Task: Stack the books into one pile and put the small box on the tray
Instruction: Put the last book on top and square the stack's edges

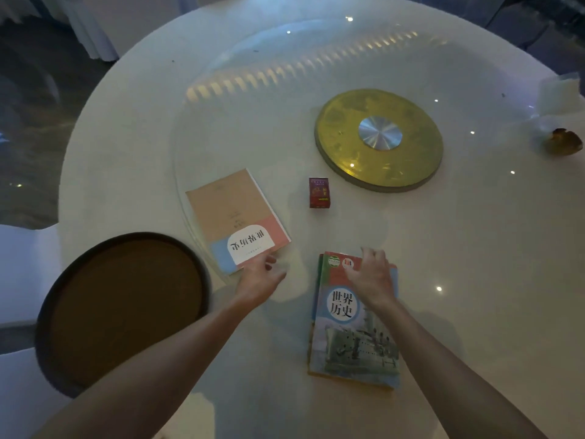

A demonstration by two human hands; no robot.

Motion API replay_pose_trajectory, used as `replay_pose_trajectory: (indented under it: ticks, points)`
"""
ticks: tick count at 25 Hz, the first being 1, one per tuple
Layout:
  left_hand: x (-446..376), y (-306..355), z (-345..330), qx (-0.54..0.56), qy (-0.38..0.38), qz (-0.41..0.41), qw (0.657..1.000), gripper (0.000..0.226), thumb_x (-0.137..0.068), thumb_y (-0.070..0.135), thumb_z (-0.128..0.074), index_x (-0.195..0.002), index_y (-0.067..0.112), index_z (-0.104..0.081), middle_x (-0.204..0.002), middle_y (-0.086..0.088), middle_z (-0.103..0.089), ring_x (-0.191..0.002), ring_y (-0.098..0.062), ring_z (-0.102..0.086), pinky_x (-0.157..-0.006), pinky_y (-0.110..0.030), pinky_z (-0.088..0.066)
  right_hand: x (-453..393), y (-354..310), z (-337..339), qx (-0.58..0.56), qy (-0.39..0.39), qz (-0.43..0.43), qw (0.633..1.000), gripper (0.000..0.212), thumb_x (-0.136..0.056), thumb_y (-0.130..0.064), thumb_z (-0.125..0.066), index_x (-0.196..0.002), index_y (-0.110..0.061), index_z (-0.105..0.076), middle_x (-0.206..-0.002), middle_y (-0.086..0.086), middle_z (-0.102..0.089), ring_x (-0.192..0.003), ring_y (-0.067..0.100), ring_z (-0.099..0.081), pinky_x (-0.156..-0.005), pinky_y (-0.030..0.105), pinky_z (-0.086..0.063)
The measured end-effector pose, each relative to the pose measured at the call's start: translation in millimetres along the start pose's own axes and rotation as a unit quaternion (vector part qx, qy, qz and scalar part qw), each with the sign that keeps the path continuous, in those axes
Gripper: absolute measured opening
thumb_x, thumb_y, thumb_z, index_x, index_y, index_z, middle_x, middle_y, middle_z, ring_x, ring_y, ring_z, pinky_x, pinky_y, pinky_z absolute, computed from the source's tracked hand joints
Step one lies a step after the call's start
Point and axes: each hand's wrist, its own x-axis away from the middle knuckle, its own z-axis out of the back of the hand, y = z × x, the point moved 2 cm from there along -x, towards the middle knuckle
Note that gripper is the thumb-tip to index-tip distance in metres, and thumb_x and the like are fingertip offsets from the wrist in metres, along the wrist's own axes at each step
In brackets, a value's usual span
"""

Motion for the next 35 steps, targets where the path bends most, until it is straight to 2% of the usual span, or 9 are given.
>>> replay_pose_trajectory:
  ticks: [5,10,14,17,20,23,30,32,35]
  points:
    - [-39.1,-16.3,62.9,0.038,0.061,0.032,0.997,0.047,-0.081,0.035,-0.076,-0.122,0.017,-0.06,-0.113,-0.005,-0.064,-0.093,-0.018,-0.061,-0.075,-0.029,-0.05,-27.4,-91.4,-29.6,-0.011,-0.056,0.078,0.995,0.069,-0.092,-0.034,-0.064,-0.153,-0.007,-0.044,-0.146,0.016,-0.047,-0.138,0.032,-0.047,-0.112,0.041,-0.041]
    - [-59.5,-43.5,95.4,0.018,0.104,0.066,0.992,0.067,-0.083,0.033,-0.076,-0.139,0.013,-0.047,-0.138,-0.011,-0.052,-0.124,-0.026,-0.051,-0.1,-0.038,-0.046,-40.9,-149.9,-69.5,-0.015,-0.08,0.102,0.991,0.063,-0.091,-0.035,-0.067,-0.146,-0.008,-0.051,-0.143,0.015,-0.054,-0.132,0.031,-0.053,-0.107,0.043,-0.046]
    - [-60.1,-54.1,93.8,0.054,0.08,0.096,0.991,0.065,-0.084,0.029,-0.076,-0.138,0.011,-0.045,-0.134,-0.011,-0.053,-0.103,-0.015,-0.052,-0.071,-0.023,-0.049,-49.3,-162.1,-91.2,-0.037,-0.107,0.045,0.993,0.054,-0.088,-0.03,-0.071,-0.136,-0.01,-0.057,-0.131,0.013,-0.064,-0.117,0.03,-0.064,-0.1,0.045,-0.055]
    - [-62.4,-57.7,92.1,0.077,0.077,0.113,0.988,0.057,-0.083,0.026,-0.077,-0.13,0.009,-0.05,-0.126,-0.011,-0.058,-0.107,-0.022,-0.06,-0.079,-0.034,-0.057,-51.6,-157.7,-101.5,-0.045,-0.117,0.002,0.992,0.05,-0.085,-0.029,-0.072,-0.129,-0.01,-0.059,-0.126,0.011,-0.068,-0.115,0.03,-0.066,-0.097,0.049,-0.057]
    - [-65.0,-58.2,94.5,0.117,0.08,0.158,0.977,0.043,-0.084,0.025,-0.076,-0.118,0.009,-0.055,-0.117,-0.009,-0.065,-0.096,-0.023,-0.065,-0.069,-0.035,-0.058,-52.2,-152.6,-106.6,-0.006,-0.104,-0.024,0.994,0.05,-0.084,-0.033,-0.073,-0.127,-0.009,-0.061,-0.129,0.012,-0.063,-0.122,0.033,-0.057,-0.101,0.049,-0.054]
    - [-65.0,-65.4,93.4,0.1,0.065,0.178,0.977,0.033,-0.084,0.028,-0.074,-0.105,0.006,-0.062,-0.106,-0.01,-0.069,-0.089,-0.023,-0.067,-0.075,-0.042,-0.06,-48.4,-144.9,-107.8,0.021,-0.124,-0.048,0.991,0.047,-0.082,-0.033,-0.076,-0.121,-0.014,-0.057,-0.125,0.009,-0.063,-0.122,0.031,-0.054,-0.1,0.048,-0.053]
    - [-44.2,-71.9,79.6,0.149,0.03,0.184,0.971,0.03,-0.089,0.016,-0.068,-0.117,0.01,-0.06,-0.105,-0.006,-0.069,-0.089,-0.019,-0.068,-0.07,-0.034,-0.06,-30.6,-127.0,-93.9,-0.233,-0.118,-0.074,0.962,0.019,-0.085,-0.008,-0.064,-0.094,-0.019,-0.051,-0.095,0.012,-0.075,-0.07,0.021,-0.077,-0.066,0.046,-0.067]
    - [-39.7,-66.5,74.7,0.218,0.02,0.203,0.954,0.036,-0.087,0.006,-0.068,-0.121,0.007,-0.056,-0.103,-0.006,-0.068,-0.084,-0.018,-0.067,-0.06,-0.03,-0.057,-25.9,-120.3,-87.8,-0.334,-0.132,-0.083,0.93,0.024,-0.087,-0.004,-0.063,-0.107,-0.017,-0.061,-0.099,0.014,-0.077,-0.073,0.023,-0.078,-0.074,0.047,-0.065]
    - [-29.6,-54.5,65.7,0.338,-0.023,0.215,0.916,0.041,-0.086,-0.004,-0.065,-0.125,0.002,-0.054,-0.111,-0.014,-0.069,-0.089,-0.026,-0.071,-0.062,-0.036,-0.06,-17.7,-106.6,-77.7,-0.508,-0.138,-0.114,0.842,0.038,-0.085,0.0,-0.068,-0.122,-0.011,-0.065,-0.104,0.014,-0.076,-0.086,0.027,-0.075,-0.08,0.042,-0.061]
